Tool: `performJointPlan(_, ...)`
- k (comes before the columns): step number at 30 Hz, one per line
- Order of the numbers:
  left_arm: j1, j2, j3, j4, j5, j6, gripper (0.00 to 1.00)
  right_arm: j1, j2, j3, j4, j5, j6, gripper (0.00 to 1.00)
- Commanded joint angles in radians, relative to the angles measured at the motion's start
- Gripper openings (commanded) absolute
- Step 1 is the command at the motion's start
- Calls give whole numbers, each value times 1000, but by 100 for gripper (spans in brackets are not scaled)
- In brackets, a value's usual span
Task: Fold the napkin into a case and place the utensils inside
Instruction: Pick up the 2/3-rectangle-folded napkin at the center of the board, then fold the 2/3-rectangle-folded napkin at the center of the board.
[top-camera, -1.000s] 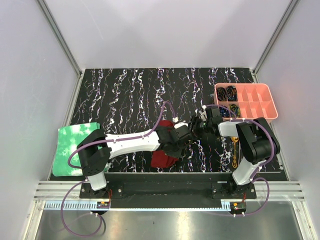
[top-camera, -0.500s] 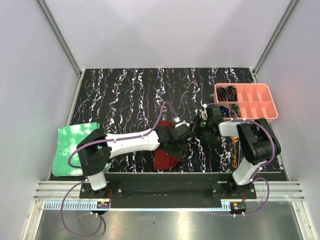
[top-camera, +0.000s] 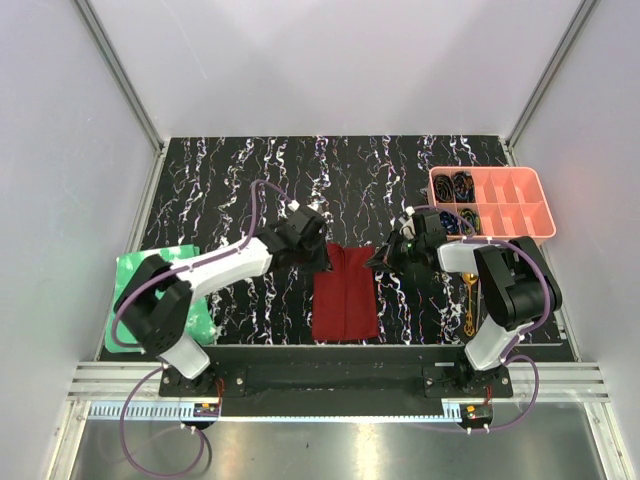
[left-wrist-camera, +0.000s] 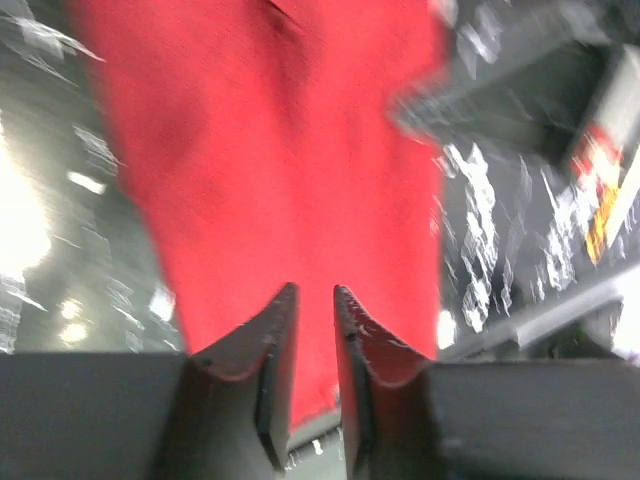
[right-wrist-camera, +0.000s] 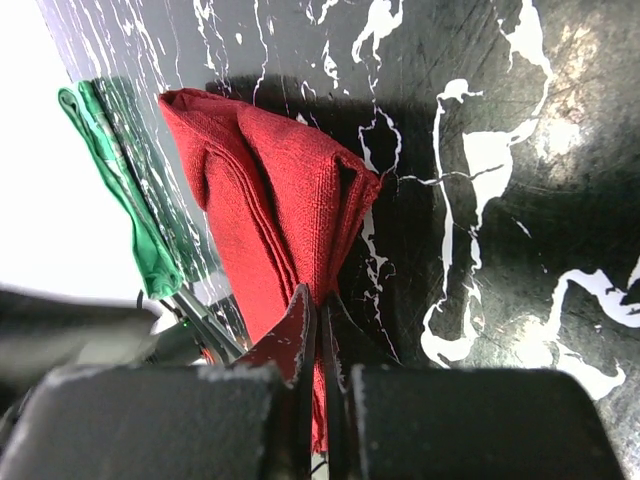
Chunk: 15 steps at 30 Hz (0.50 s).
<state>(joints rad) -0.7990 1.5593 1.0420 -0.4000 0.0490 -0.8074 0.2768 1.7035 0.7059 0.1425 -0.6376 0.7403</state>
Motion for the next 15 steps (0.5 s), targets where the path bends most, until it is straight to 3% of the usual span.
performJointPlan(1,47,96,1,118,9,34,15,10,-39,56,-39,21,-7,0)
performJointPlan(9,64,266,15,193,37,27,7,104,-79,135,-195,194,25,0)
performJointPlan(15,64,286,-3,239,83,14,6,199,-81,182,-218,268,131,0)
